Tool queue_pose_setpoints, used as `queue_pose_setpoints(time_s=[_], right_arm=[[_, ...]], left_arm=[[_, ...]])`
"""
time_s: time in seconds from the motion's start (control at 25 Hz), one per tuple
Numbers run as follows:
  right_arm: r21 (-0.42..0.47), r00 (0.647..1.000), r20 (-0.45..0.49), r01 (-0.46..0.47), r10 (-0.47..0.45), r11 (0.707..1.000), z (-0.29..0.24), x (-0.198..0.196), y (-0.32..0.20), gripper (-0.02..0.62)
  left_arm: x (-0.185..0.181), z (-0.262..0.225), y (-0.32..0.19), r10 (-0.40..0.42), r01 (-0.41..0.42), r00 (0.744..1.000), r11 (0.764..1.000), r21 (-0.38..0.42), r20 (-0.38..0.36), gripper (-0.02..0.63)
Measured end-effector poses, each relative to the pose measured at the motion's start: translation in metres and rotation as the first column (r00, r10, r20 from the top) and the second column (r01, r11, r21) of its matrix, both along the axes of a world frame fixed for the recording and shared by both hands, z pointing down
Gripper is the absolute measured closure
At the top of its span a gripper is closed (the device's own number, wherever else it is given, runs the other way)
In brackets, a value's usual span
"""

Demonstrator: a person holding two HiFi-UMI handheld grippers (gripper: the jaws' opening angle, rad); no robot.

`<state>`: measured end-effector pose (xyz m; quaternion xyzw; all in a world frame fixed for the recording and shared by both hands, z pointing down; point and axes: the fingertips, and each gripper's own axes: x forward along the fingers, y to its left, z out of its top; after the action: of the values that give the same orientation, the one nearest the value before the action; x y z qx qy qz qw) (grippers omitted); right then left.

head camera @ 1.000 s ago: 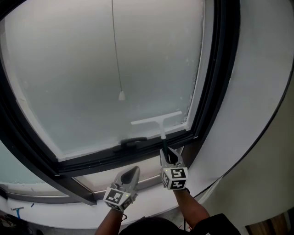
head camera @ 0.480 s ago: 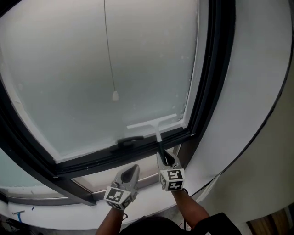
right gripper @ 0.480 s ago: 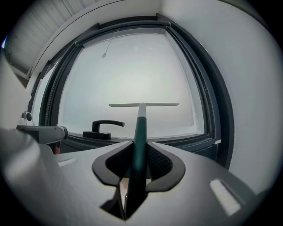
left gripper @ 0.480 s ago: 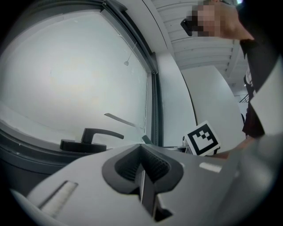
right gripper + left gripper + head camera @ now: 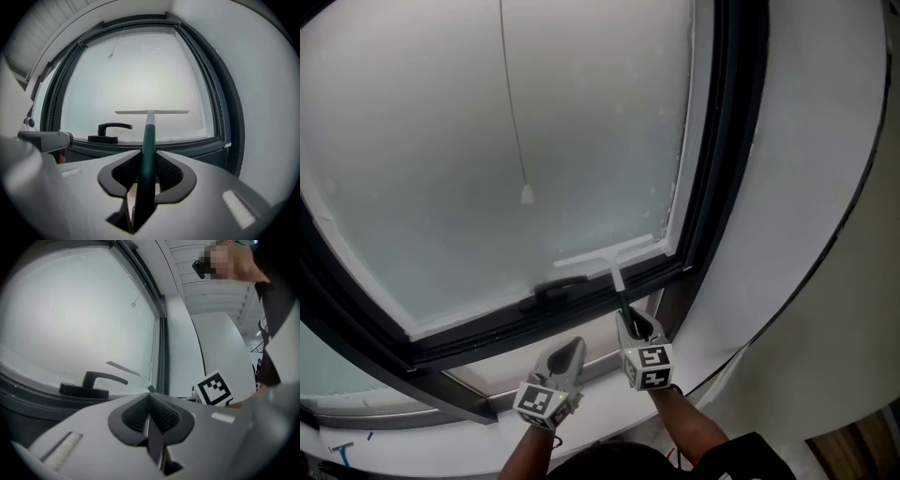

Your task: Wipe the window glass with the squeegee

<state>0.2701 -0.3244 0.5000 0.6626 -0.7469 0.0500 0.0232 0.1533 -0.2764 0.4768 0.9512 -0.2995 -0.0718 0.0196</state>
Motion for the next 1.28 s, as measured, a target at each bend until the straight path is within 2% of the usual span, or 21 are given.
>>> queue_pose_setpoints(time_s=[0.12,0.24,0.4,0.6,0.76,0.88,1.08,1.28], right_arm=[[-0.006,1.000,-0.001,-0.007,0.007,1.000,0.000,0.001,0.005,0.500],[0.015,1.000,0.001,-0.029,0.029,0.999,-0.011,0.003,0.014,0.500],[0.116,1.000,-0.005,-0.019,0.019,0.993,-0.054,0.009,0.021,0.500],[0.304,0.998,-0.056,0.028,-0.012,0.952,-0.173,0.029,-0.002,0.500],[0.436,0.996,-0.091,0.037,0.003,0.899,-0.275,0.045,-0.028,0.500],[0.504,0.995,-0.097,0.045,0.005,0.863,-0.330,0.057,-0.038,0.500],[0.553,0.997,-0.064,0.063,-0.034,0.831,-0.370,0.070,-0.045,0.500],[0.547,0.997,-0.028,0.070,-0.065,0.834,-0.370,0.076,-0.061,0.500]], left_arm=[[0.002,-0.001,0.003,0.015,-0.016,1.000,1.000,0.021,0.024,0.606],[0.004,0.000,0.009,0.035,-0.035,0.999,0.999,-0.001,-0.001,0.606],[0.005,0.008,0.014,0.052,-0.052,0.999,0.999,0.001,0.003,0.606],[0.026,-0.027,0.016,0.066,-0.064,0.997,0.996,0.055,-0.034,0.606],[0.044,-0.067,-0.001,0.077,-0.069,0.995,0.987,0.142,-0.057,0.606],[0.057,-0.080,-0.010,0.073,-0.061,0.996,0.981,0.184,-0.058,0.606],[0.068,-0.083,-0.019,0.058,-0.046,0.997,0.978,0.203,-0.053,0.606],[0.073,-0.085,-0.025,0.039,-0.029,0.998,0.979,0.204,-0.048,0.606]])
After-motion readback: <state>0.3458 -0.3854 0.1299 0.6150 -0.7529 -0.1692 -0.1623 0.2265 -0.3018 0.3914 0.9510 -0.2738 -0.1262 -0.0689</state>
